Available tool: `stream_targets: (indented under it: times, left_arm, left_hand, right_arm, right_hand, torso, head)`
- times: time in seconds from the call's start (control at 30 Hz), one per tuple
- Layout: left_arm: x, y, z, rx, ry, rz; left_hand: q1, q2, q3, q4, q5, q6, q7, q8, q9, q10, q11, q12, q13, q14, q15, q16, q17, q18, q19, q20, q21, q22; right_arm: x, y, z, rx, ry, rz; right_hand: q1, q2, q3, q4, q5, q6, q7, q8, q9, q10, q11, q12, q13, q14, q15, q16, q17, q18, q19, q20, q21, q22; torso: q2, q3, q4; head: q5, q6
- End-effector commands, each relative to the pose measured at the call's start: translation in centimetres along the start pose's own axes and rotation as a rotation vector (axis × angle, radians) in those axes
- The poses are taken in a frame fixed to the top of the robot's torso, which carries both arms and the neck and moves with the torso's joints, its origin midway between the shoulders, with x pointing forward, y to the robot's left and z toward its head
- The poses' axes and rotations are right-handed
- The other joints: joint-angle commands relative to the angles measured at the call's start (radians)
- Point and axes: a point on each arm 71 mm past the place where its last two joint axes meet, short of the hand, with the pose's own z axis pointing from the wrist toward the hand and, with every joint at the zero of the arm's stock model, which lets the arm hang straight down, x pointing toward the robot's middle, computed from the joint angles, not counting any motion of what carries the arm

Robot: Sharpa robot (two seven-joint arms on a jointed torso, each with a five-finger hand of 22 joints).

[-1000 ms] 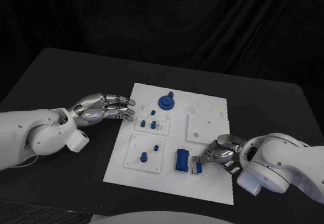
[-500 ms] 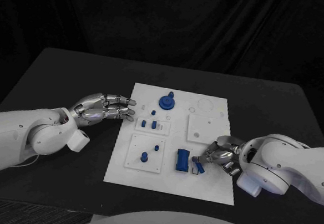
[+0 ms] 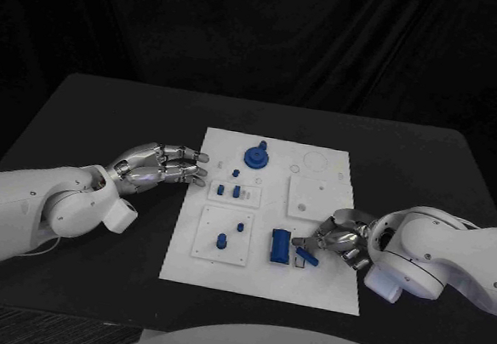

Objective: Assemble the parts on the task board

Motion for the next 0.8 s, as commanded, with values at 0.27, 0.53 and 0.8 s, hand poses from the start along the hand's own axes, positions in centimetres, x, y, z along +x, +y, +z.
stream_targets:
  times: [0.27,0.53,0.8]
  left_arm:
    - [0.24,0.0,0.11,0.007,0.015,-0.015]
    - [0.24,0.03,0.12,0.004,0.017,-0.016]
    - [0.21,0.06,0.1,0.001,0.017,-0.016]
  left_hand:
    - [-0.013,0.0,0.007,0.0,0.005,0.008,0.027,-0.007,-0.001,0.003,0.007,0.0,0.001,0.004,0.004,0.007,-0.002,-0.011,0.007,-0.001,0.004,-0.001]
    - [-0.013,0.0,0.007,0.0,0.005,0.008,0.027,-0.007,-0.001,0.003,0.007,0.0,0.001,0.004,0.004,0.007,-0.002,-0.011,0.007,-0.001,0.004,-0.001]
    - [-0.013,0.0,0.007,0.0,0.005,0.008,0.027,-0.007,-0.001,0.003,0.007,0.0,0.001,0.004,0.004,0.007,-0.002,-0.011,0.007,-0.001,0.004,-0.001]
  right_arm:
    - [0.21,-0.14,-0.02,0.013,0.01,-0.035]
    - [0.1,0.12,-0.09,-0.037,-0.002,-0.1]
    - [-0.17,0.57,-0.33,-0.133,-0.037,-0.149]
  right_hand:
    - [0.068,0.013,0.019,-0.042,0.271,-0.012,-0.018,0.068,0.062,0.102,-0.012,0.003,0.263,0.069,-0.006,-0.004,0.067,-0.005,0.036,-0.009,-0.012,0.207]
    - [0.062,-0.015,-0.023,-0.034,0.047,-0.185,0.027,0.022,0.047,0.102,0.026,0.003,0.263,0.058,0.025,-0.019,0.037,0.005,0.014,0.016,-0.06,0.193]
    - [0.06,-0.06,-0.065,0.034,-0.096,-0.252,0.045,0.029,0.015,0.102,0.043,0.003,0.263,0.055,0.042,-0.018,0.035,0.006,0.011,0.034,-0.064,0.192]
  torso:
    - [0.0,-0.0002,-0.0001]
    - [0.0,-0.0001,0.0]
    - [0.0,-0.0001,0.0005]
  head:
    - [0.0,0.0]
    - [0.002,0.0]
    - [0.001,0.0]
